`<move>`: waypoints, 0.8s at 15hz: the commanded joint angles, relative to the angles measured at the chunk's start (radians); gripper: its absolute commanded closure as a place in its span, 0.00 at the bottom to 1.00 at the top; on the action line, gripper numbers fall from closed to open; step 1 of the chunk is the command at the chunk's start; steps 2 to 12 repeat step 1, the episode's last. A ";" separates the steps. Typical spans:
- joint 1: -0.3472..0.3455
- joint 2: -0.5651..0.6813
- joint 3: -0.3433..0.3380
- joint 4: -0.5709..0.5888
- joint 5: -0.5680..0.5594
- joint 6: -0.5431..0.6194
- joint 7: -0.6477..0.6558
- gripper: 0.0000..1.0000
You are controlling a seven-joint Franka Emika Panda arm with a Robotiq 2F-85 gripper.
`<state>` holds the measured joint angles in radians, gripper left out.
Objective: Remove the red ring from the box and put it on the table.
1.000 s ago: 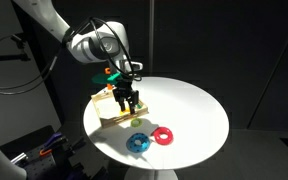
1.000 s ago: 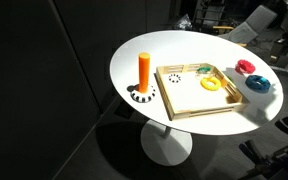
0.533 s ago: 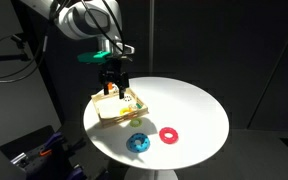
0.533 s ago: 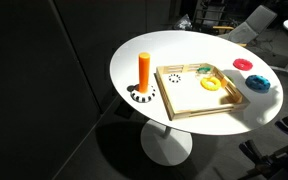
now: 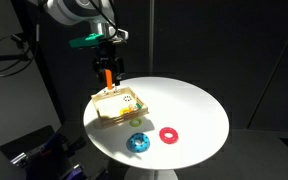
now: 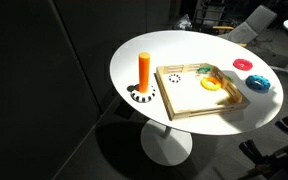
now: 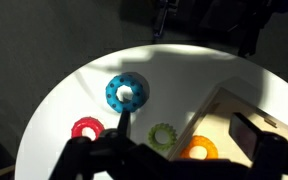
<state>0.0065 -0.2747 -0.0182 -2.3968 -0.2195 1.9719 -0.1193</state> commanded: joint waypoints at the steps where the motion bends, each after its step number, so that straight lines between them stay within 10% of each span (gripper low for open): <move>1: 0.000 -0.007 0.006 0.002 0.002 -0.001 -0.001 0.00; 12: 0.000 -0.007 0.006 0.002 0.002 -0.001 -0.001 0.00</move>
